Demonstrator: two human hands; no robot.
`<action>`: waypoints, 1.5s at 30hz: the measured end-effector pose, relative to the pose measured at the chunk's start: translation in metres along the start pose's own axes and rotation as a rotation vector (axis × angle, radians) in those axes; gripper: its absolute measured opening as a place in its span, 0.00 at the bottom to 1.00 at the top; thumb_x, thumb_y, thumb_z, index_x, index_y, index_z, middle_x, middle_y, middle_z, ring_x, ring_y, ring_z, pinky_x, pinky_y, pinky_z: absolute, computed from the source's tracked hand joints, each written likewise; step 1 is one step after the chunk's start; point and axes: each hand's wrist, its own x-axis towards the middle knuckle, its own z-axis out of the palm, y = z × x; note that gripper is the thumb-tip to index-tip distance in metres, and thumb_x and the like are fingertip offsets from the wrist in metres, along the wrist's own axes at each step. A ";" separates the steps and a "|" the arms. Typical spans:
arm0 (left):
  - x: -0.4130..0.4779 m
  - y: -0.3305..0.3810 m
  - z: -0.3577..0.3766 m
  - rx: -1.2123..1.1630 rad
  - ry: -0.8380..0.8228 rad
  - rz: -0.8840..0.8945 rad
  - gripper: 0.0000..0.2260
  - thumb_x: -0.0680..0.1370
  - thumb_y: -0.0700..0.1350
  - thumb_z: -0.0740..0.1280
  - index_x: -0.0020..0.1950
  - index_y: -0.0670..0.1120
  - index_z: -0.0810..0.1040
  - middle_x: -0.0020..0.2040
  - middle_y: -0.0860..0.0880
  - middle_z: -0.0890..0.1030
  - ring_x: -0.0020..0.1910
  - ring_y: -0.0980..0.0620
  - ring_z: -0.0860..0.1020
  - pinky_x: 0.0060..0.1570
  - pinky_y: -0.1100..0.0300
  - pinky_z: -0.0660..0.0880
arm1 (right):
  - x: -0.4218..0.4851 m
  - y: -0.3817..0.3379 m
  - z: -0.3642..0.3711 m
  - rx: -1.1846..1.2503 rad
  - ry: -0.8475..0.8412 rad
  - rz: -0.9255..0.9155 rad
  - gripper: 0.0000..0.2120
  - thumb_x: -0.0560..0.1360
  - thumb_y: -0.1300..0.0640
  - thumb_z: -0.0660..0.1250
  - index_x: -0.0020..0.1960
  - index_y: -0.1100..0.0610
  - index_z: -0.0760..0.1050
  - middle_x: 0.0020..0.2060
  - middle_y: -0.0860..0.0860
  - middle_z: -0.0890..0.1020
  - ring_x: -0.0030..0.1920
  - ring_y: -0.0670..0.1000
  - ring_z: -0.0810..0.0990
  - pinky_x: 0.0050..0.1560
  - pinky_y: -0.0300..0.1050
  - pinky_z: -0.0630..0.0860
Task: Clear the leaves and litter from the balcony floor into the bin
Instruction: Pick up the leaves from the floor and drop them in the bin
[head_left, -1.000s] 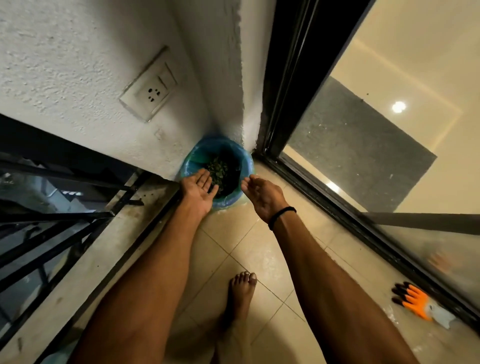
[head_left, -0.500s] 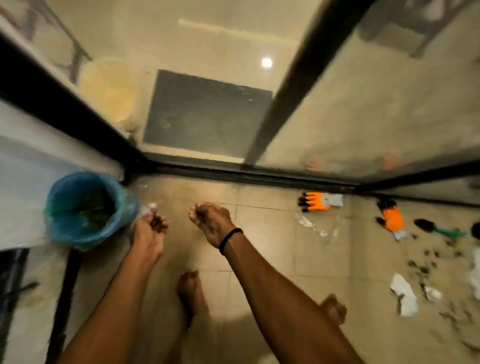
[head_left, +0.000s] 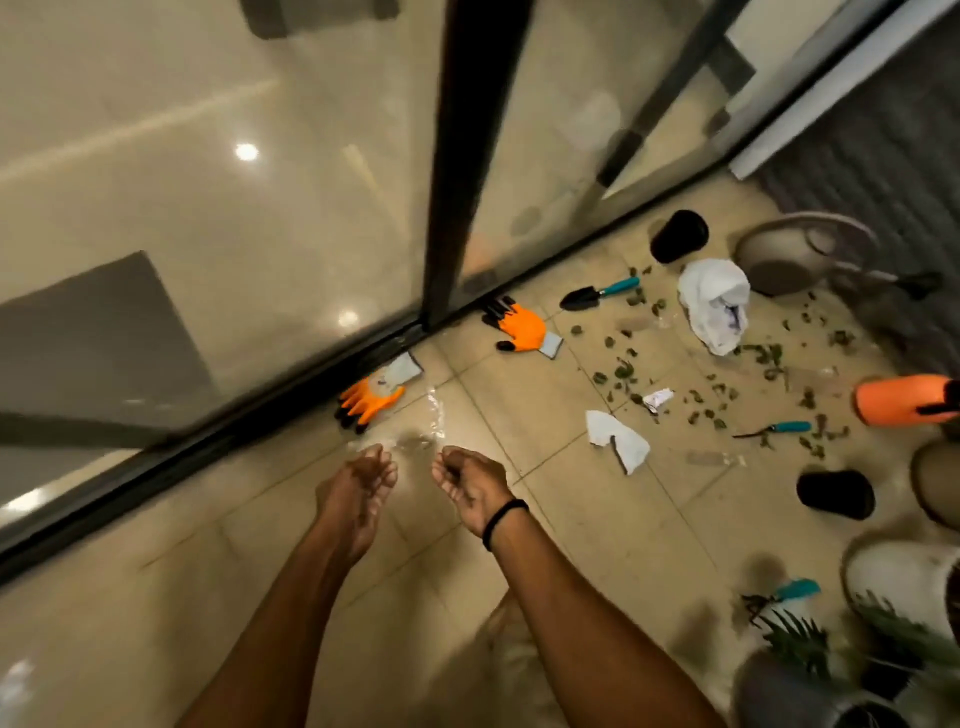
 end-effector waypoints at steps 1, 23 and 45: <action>0.002 -0.012 0.029 0.040 -0.017 -0.007 0.07 0.81 0.34 0.62 0.56 0.38 0.77 0.46 0.44 0.81 0.44 0.50 0.81 0.45 0.60 0.78 | 0.007 -0.020 -0.021 0.034 0.013 -0.002 0.03 0.77 0.70 0.66 0.47 0.65 0.78 0.35 0.57 0.82 0.37 0.52 0.81 0.41 0.41 0.82; 0.134 -0.182 0.393 1.626 -0.200 0.482 0.13 0.80 0.42 0.68 0.64 0.43 0.79 0.57 0.43 0.83 0.54 0.44 0.81 0.53 0.56 0.76 | 0.174 -0.267 -0.273 -0.544 0.424 -0.243 0.10 0.74 0.56 0.70 0.54 0.57 0.83 0.54 0.53 0.84 0.56 0.57 0.80 0.60 0.47 0.76; 0.440 -0.313 0.408 1.648 -0.350 1.250 0.15 0.84 0.46 0.61 0.71 0.46 0.70 0.65 0.47 0.70 0.61 0.49 0.66 0.58 0.54 0.67 | 0.487 -0.195 -0.279 -1.026 0.647 -0.920 0.10 0.72 0.67 0.66 0.50 0.57 0.78 0.48 0.54 0.77 0.47 0.55 0.77 0.45 0.45 0.73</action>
